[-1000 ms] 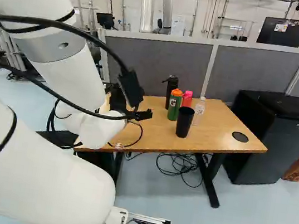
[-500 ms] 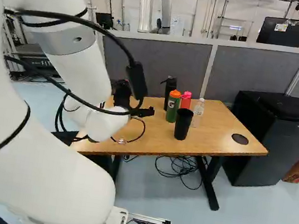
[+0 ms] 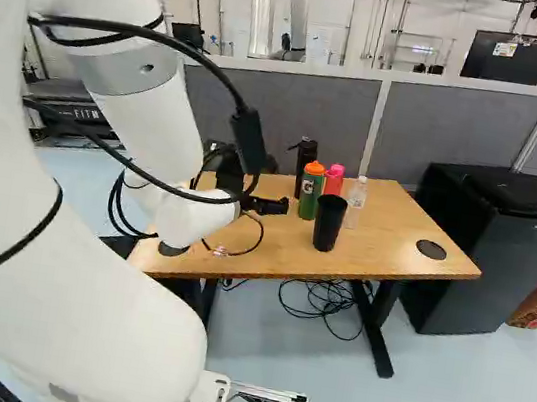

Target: Pick up the green bottle from the table

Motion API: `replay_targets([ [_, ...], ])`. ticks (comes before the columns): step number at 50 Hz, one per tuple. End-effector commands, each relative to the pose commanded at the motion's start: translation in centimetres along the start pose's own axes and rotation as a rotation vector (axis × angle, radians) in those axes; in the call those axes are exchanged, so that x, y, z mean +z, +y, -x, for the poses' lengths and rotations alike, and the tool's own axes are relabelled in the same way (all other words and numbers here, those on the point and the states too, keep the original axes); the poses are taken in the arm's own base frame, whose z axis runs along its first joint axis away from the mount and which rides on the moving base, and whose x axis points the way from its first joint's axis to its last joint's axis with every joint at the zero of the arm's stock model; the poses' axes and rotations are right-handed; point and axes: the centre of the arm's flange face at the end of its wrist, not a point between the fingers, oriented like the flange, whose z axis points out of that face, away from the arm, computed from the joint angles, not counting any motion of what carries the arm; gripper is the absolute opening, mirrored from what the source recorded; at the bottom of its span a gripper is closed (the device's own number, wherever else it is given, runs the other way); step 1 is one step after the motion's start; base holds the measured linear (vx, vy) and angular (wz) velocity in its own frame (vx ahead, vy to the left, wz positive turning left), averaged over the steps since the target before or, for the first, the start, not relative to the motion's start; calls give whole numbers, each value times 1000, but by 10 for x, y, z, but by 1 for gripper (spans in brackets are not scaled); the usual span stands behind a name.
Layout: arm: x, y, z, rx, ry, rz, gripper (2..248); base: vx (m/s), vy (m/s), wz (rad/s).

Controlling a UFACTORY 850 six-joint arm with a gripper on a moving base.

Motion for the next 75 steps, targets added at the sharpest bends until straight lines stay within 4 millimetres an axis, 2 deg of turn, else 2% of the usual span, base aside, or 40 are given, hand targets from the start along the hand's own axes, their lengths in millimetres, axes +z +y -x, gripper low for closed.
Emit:
replay_targets([
  [16,25,-1,-10,75,-6,88,247,0,0,0],
  [51,92,-12,-35,108,-1,131,247,0,0,0],
  [75,138,0,-47,167,-27,208,247,0,0,0],
])
